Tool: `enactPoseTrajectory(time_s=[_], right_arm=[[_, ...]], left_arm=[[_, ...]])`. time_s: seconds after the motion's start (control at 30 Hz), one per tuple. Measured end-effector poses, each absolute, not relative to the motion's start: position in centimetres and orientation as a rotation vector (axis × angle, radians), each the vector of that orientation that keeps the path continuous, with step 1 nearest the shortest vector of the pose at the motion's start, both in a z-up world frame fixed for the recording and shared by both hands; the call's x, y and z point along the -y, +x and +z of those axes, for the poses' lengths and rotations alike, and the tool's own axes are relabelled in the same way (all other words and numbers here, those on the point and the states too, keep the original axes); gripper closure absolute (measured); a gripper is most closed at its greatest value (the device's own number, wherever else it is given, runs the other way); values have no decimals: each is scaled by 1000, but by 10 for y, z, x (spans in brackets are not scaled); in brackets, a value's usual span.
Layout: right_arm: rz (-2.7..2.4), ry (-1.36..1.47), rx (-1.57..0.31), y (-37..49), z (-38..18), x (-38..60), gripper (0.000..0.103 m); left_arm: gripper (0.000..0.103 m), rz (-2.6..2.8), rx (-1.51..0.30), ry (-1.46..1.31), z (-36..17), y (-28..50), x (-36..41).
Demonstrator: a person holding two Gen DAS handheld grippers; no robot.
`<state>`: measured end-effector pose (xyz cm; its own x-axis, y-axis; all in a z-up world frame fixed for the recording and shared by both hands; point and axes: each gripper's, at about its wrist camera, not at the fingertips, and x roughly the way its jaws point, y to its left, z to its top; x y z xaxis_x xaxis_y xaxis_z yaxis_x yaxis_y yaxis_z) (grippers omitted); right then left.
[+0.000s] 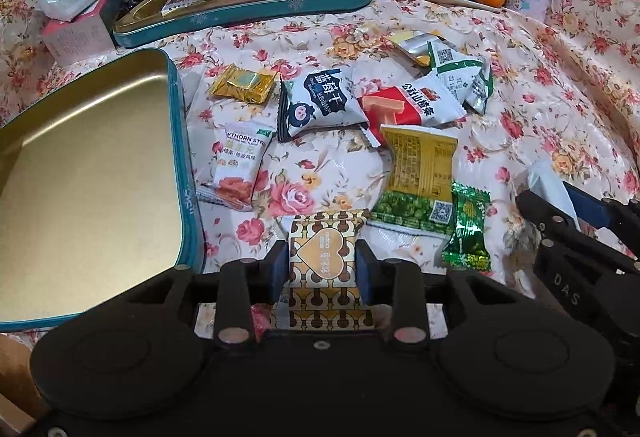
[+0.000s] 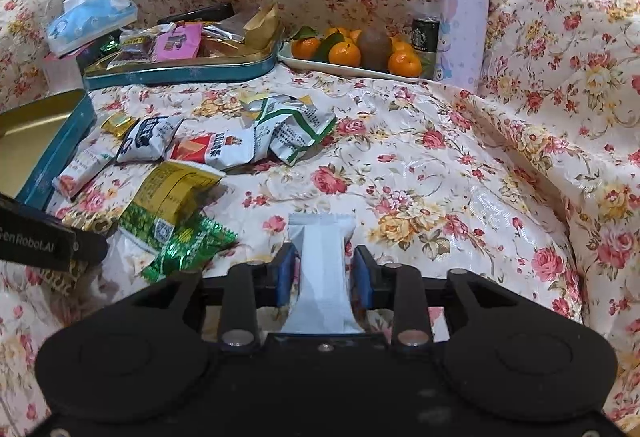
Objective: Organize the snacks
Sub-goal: 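Lift the white bar with the right tool while the left tool grasps the patterned biscuit, then carry both snacks over the teal tray and open both tools to drop them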
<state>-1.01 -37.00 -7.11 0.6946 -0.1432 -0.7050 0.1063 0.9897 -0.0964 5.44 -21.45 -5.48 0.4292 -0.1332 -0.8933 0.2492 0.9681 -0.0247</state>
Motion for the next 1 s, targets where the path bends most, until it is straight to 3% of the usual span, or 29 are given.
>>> enactPoseTrajectory(time_s=[0.07, 0.23, 0.3, 0.37, 0.43, 1.0], right_arm=[[-145, -36, -794, -7, -72, 372, 58], [-150, -17, -795, -7, -72, 372, 56], [-153, -5, -797, -8, -72, 372, 59], [-147, 7, -799, -10, -71, 371, 74], [-147, 22, -801, -11, -69, 372, 80], [-134, 90, -807, -67, -43, 352, 80]], left_arm=[[59, -243, -1101, 113, -55, 55, 214], [60, -246, -1104, 105, -55, 58, 214], [60, -241, -1100, 98, -55, 59, 214], [62, -238, -1096, 85, -55, 60, 213], [63, -238, -1093, 79, -54, 59, 212], [63, -277, -1081, 88, -31, 5, 186]])
